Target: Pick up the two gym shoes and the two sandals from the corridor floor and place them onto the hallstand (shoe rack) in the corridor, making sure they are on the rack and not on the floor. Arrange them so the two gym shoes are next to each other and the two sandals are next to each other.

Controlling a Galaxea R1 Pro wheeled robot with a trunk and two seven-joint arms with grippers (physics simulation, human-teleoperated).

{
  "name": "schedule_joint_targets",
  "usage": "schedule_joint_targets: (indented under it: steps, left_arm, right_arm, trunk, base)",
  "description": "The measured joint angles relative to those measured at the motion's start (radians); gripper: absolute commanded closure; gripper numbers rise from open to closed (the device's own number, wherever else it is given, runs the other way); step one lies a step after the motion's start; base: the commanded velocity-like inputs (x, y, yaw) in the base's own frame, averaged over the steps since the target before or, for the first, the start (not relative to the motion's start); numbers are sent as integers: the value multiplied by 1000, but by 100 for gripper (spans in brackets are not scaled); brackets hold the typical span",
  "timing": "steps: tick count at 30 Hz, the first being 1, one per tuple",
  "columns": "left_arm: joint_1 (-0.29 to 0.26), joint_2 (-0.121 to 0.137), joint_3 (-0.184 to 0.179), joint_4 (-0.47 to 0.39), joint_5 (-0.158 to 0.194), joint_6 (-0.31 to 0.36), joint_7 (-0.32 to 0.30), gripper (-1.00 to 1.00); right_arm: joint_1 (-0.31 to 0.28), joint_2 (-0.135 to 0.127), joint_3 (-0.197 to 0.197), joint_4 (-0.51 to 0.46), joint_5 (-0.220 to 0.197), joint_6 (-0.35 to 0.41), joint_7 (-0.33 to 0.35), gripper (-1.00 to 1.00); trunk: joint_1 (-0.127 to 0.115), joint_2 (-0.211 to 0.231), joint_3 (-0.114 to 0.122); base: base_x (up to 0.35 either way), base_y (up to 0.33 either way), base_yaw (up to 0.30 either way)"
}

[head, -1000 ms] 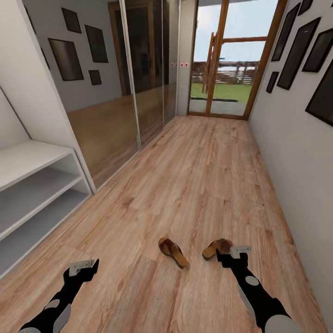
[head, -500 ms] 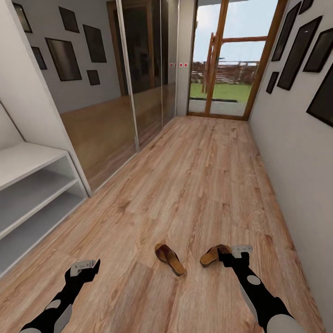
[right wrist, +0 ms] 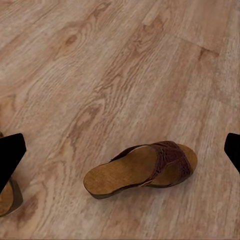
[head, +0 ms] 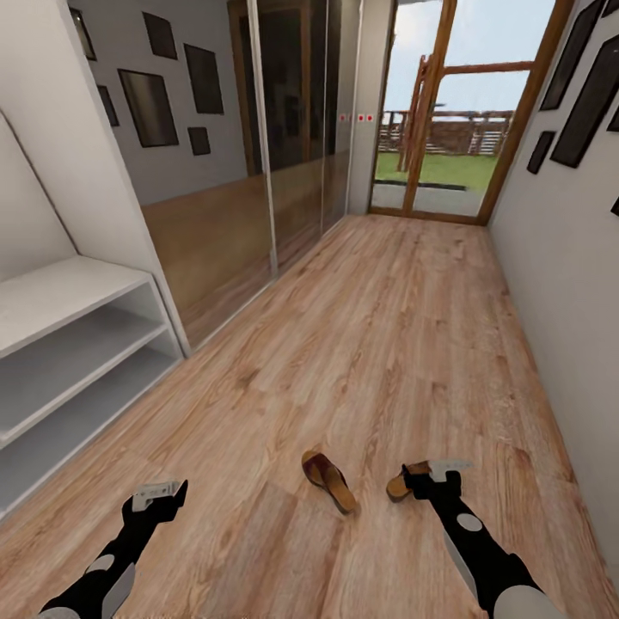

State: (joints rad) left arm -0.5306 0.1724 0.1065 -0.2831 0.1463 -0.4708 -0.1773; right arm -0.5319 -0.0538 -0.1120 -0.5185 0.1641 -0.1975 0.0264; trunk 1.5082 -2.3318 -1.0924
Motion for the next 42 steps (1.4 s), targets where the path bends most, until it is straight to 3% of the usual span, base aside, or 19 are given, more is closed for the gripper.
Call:
schedule_joint_targets:
  steps: [4,6,7,12,13,17,22,42]
  left_arm:
    - [-24,-7,-4,-1,0,28,2,-100]
    - [-44,-13,-6,-2,-1,73,3,-100]
    - [-74,-19,-8,-19,-1,166,0,-100]
    - [-88,-29,-9,-52,-8,218,-2,-100]
    - [-91,-49,-22,-93,-43,238,1,-100]
    - [-88,-60,-29,-123,-76,265,6,-100]
    - [-76,-62,-31,-136,-92,271,-2,-100]
    - [-75,-63,-31,-137,-91,266,-3,-100]
  right_arm:
    - [0,3,1,16,0,0,0,-100]
    - [0,4,2,21,0,1,0,-100]
    - [0,6,3,24,0,1,1,-100]
    - [0,8,3,25,0,2,2,-100]
    - [0,8,4,26,0,2,9,-100]
    - [0,8,5,26,1,2,33,-100]
    - [0,9,15,26,1,2,66,-100]
    - [0,8,18,26,-1,1,69,-100]
  trunk:
    - [0,0,-3]
    - [0,0,-4]
    - [0,0,-5]
    - [0,0,-8]
    - [0,0,-9]
    - [0,0,-12]
    - [0,0,-15]
    - [0,0,-28]
  base:
    - [33,0,243]
    - [10,0,244]
    - [3,0,244]
    - [1,0,244]
    - [0,0,244]
    - [0,0,244]
    - [59,-28,244]
    - [194,-143,201]
